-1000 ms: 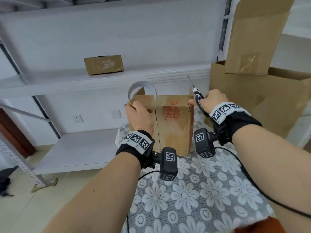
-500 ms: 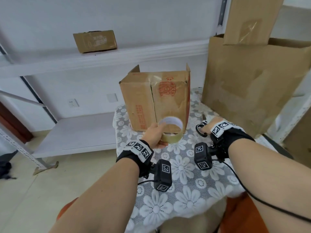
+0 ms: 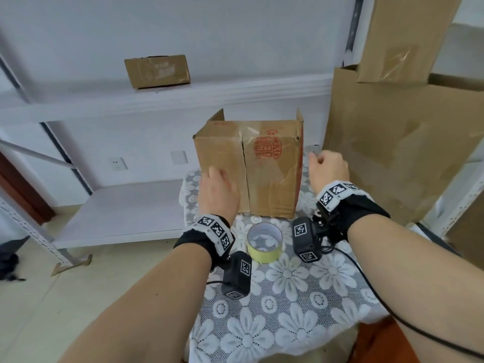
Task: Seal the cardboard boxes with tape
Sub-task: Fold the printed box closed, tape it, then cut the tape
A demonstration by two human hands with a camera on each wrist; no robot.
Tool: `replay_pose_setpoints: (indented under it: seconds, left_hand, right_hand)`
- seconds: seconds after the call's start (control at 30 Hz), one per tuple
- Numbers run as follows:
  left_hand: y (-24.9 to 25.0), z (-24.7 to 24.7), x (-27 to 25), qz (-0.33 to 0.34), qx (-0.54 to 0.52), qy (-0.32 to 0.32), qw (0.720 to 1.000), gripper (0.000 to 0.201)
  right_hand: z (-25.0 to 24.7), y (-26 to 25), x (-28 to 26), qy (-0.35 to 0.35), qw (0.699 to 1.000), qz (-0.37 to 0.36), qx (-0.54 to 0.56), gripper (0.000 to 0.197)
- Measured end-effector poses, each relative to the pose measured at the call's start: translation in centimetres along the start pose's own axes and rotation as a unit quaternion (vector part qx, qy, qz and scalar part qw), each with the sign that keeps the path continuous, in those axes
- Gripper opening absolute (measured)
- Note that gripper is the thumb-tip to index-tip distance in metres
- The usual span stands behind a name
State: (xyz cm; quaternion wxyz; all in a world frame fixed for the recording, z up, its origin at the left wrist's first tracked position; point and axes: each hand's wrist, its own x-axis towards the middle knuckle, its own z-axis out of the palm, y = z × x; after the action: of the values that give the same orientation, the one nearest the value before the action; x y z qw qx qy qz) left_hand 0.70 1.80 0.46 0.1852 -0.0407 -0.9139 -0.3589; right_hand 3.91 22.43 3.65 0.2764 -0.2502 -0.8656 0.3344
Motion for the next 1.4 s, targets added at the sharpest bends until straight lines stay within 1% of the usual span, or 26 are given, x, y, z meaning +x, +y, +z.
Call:
replay_pose_setpoints:
  seconds: [0.03,0.07,0.1,0.13,0.2,0.23,0.3,0.37,0.43,0.5,0.6,0.67,0.77,0.9,0.97,1.1,1.17,1.27,1.33,1.4]
  left_hand:
    - [0.4,-0.4,0.5,0.062,0.009,0.054,0.997,0.032]
    - [0.8,-0.7,1.1,0.115,0.025,0.090,0.989,0.039]
    - [1.0,-0.8,1.7,0.159,0.040,0.112,0.980,0.046]
    - [1.2,-0.9,2.3,0.193,0.053,0.123,0.972,0.051]
    - [1.6,-1.0,3.3,0.237,0.076,0.116,0.961,0.058]
    - [1.7,-1.0,3.7,0.247,0.089,0.103,0.959,0.061]
    - [1.7,-1.1,4.5,0.249,0.112,0.070,0.959,0.067]
    - [1.3,-1.0,5.2,0.238,0.121,0.031,0.963,0.067]
    - [0.9,-1.0,5.6,0.238,0.119,0.008,0.964,0.062]
    - [0.6,-0.8,5.8,0.252,0.113,0.019,0.961,0.059]
    - [0.4,-0.5,5.8,0.268,0.094,0.052,0.957,0.062]
    - [0.4,-0.4,5.7,0.267,0.075,0.066,0.958,0.061]
    - [0.5,-0.4,5.7,0.268,0.062,0.079,0.958,0.060]
    - [0.2,0.1,5.6,0.275,0.070,0.074,0.956,0.056]
    - [0.1,0.2,5.5,0.278,0.079,0.077,0.954,0.056]
    - [0.1,0.1,5.4,0.295,0.117,0.083,0.945,0.052]
    - [0.0,0.1,5.3,0.295,0.139,0.084,0.941,0.051]
    - [0.2,0.2,5.1,0.272,0.160,0.076,0.946,0.051]
    - [0.3,0.2,5.2,0.251,0.163,0.072,0.951,0.043]
    - [0.5,0.1,5.2,0.236,0.142,0.084,0.958,0.032]
  right_hand:
    - [-0.1,-1.1,0.1,0.039,0.998,-0.050,0.006,0.038]
    - [-0.1,-2.2,0.2,0.066,0.992,-0.106,0.002,0.038]
    - [0.0,-3.1,0.2,0.083,0.982,-0.170,-0.007,0.036]
    - [0.2,-4.0,0.1,0.095,0.967,-0.234,-0.015,0.033]
    - [0.8,-5.4,-0.2,0.110,0.929,-0.352,-0.034,0.027]
    - [1.3,-5.7,-0.3,0.111,0.907,-0.405,-0.045,0.025]
    - [2.2,-5.9,-0.7,0.095,0.866,-0.487,-0.060,0.020]
    - [3.2,-6.0,-0.9,0.073,0.835,-0.543,-0.061,0.017]
    - [4.2,-5.8,-1.0,0.052,0.813,-0.574,-0.080,0.021]
    - [5.1,-5.5,-0.7,0.046,0.805,-0.581,-0.110,0.027]
    - [5.9,-5.3,-0.2,0.035,0.807,-0.570,-0.151,0.040]
    - [6.1,-5.4,-0.1,0.026,0.810,-0.561,-0.168,0.046]
    - [6.3,-5.7,-0.3,0.019,0.818,-0.551,-0.165,0.052]
    - [6.3,-6.3,-0.2,0.022,0.831,-0.535,-0.151,0.049]
    - [6.2,-6.7,-0.1,0.018,0.841,-0.520,-0.150,0.043]
    - [5.2,-7.0,0.1,-0.020,0.863,-0.480,-0.154,0.031]
    - [4.7,-6.6,0.2,-0.021,0.864,-0.475,-0.167,0.028]
    - [4.0,-5.7,0.4,-0.013,0.870,-0.461,-0.176,0.031]
    - [3.5,-5.3,0.8,-0.021,0.880,-0.441,-0.176,0.035]
    - [2.8,-5.0,1.3,-0.025,0.888,-0.424,-0.176,0.043]
